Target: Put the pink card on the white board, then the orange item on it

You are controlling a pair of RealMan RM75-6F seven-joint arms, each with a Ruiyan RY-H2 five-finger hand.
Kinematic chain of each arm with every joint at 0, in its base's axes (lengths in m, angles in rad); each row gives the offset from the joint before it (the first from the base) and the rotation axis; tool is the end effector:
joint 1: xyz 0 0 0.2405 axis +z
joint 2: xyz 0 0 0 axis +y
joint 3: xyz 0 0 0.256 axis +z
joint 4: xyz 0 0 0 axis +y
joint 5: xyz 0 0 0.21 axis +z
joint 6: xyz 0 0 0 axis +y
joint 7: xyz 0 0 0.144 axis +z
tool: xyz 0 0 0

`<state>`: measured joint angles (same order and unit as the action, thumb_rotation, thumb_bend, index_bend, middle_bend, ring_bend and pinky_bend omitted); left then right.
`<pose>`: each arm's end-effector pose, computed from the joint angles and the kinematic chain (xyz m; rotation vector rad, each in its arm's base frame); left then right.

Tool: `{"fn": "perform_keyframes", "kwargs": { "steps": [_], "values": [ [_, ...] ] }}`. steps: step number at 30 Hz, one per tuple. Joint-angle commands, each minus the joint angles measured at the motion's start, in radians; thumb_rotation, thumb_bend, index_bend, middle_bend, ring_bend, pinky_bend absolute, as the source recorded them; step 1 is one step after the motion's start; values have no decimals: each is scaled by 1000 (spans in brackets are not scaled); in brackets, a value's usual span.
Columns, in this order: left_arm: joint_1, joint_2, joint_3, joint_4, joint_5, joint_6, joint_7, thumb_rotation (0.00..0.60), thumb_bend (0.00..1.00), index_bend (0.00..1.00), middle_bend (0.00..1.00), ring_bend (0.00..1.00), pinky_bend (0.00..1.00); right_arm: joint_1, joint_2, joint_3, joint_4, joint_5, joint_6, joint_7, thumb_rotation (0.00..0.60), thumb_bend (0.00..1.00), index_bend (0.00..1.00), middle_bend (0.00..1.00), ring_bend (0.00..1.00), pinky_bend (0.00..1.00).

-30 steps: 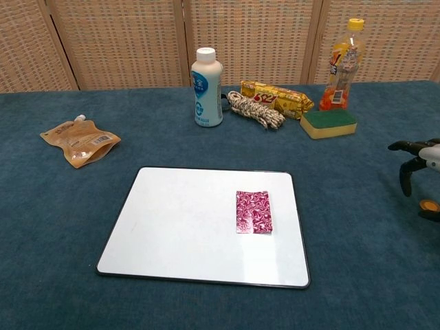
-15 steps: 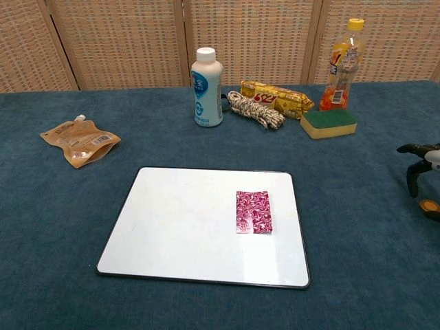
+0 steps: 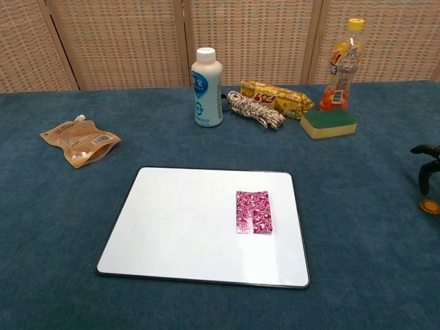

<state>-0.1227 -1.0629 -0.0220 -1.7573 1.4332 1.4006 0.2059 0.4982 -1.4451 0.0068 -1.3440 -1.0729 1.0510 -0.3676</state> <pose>-0.2945 0.1831 0.1515 -1.4725 -0.9008 -0.7474 -0.3043 -0.2925 0.0297 1.6840 -0.9360 0.5062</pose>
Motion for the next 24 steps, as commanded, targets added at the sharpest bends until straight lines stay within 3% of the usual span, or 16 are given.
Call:
{"fn": "perform_keyframes", "kwargs": {
  "steps": [1, 24],
  "values": [
    [0, -1, 1, 0, 0, 0, 2, 600, 22, 0, 0, 0, 0, -3, 3, 4, 1, -2, -4, 4, 600, 311, 392, 0, 0, 0],
    [-2, 1, 0, -2, -4, -4, -1, 600, 23, 0, 0, 0, 0, -13, -37, 40, 61, 14, -61, -1, 600, 312, 392, 0, 0, 0]
  ]
}}
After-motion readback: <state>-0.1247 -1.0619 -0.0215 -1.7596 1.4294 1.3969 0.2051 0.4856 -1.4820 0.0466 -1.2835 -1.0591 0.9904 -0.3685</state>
